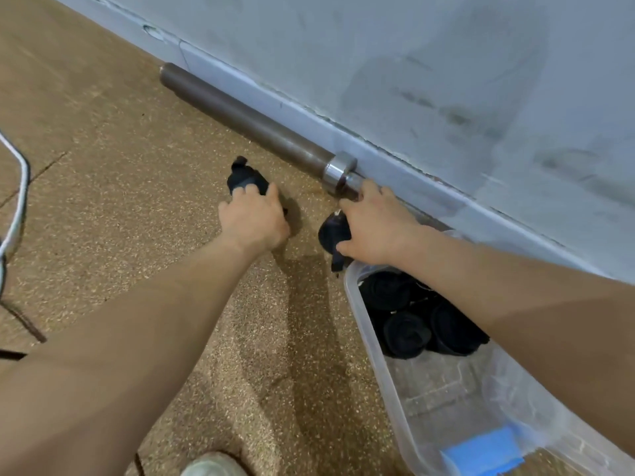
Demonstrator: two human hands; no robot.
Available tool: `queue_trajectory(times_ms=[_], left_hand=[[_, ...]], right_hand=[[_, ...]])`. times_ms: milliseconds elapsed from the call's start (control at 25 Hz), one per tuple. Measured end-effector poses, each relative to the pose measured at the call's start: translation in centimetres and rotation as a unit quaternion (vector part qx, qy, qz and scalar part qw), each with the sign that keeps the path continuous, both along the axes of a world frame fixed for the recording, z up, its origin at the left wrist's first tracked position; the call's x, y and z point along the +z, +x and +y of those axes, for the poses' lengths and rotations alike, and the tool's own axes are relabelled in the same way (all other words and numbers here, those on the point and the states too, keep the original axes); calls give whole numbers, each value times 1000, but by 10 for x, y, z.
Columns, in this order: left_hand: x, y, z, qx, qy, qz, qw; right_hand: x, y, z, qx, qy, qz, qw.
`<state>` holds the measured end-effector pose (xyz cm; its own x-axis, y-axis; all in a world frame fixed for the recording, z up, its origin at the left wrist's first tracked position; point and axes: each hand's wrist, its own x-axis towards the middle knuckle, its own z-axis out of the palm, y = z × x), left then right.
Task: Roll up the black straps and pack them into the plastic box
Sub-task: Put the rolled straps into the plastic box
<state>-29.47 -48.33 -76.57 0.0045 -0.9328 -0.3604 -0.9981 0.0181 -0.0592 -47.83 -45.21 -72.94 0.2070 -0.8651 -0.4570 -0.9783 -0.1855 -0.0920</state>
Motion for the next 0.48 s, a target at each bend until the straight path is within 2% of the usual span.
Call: queue_trajectory(times_ms=[120,200,280,360,480], left_hand=[[-6,21,-5,87,10,21,996],[-11,31,-8,144,47,118,981],[-11,32,-8,182,33,233,955],[-6,28,4,213,-12,296,931],[-4,27,39,251,-35,310,916]], right_hand=[[-5,0,-5,-43,81,27,995],[-8,5,-8,-22,149,27,988],[-9,15,-12,35,192,26,980],[-13,31,-13,70,211,55,973],[-17,56,-6,47,196,120,972]])
